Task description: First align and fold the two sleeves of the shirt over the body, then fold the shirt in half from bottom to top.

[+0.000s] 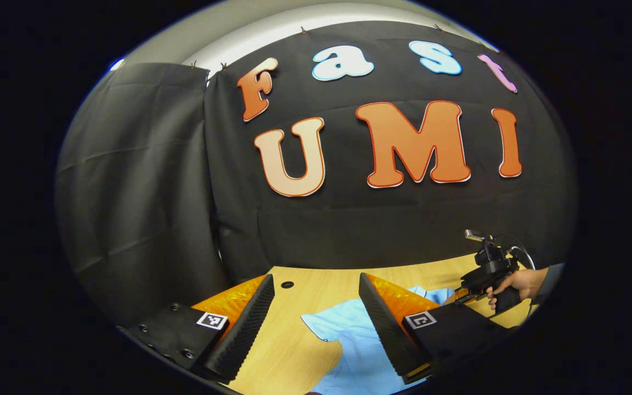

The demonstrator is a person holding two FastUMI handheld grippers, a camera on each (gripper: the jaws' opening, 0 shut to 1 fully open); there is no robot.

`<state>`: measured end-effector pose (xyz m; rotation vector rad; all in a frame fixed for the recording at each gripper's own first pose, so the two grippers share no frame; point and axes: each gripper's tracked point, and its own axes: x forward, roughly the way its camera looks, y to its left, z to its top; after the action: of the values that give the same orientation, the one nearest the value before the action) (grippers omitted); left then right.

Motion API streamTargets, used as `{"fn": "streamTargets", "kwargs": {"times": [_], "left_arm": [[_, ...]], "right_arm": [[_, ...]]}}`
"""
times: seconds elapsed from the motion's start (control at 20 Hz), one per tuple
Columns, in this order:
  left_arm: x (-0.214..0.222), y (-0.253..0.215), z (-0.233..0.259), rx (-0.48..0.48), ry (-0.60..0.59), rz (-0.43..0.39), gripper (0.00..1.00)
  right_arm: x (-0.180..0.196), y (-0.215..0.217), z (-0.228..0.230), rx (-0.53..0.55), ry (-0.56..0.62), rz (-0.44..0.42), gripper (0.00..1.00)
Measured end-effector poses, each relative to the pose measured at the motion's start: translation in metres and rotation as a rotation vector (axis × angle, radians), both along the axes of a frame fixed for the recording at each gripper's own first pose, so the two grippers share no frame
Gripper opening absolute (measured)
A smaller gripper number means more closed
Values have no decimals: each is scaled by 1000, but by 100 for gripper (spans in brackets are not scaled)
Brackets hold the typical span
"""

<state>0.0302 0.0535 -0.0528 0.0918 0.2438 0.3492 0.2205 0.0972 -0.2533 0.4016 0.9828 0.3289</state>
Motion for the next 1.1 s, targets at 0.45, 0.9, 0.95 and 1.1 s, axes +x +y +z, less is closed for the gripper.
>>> {"fn": "streamTargets", "kwargs": {"times": [0.45, 0.9, 0.95, 1.1], "left_arm": [[42, 61, -53, -241, 91, -127, 100], [87, 102, -154, -401, 391, -212, 98], [91, 104, -167, -421, 426, -217, 99], [105, 110, -207, -480, 524, -219, 99]], "right_arm": [[-45, -11, 33, -50, -95, -97, 45], [-98, -44, 44, -54, -148, -319, 63], [-104, -48, 43, -63, -152, -341, 65], [-123, -63, 46, -82, -178, -409, 79]]}}
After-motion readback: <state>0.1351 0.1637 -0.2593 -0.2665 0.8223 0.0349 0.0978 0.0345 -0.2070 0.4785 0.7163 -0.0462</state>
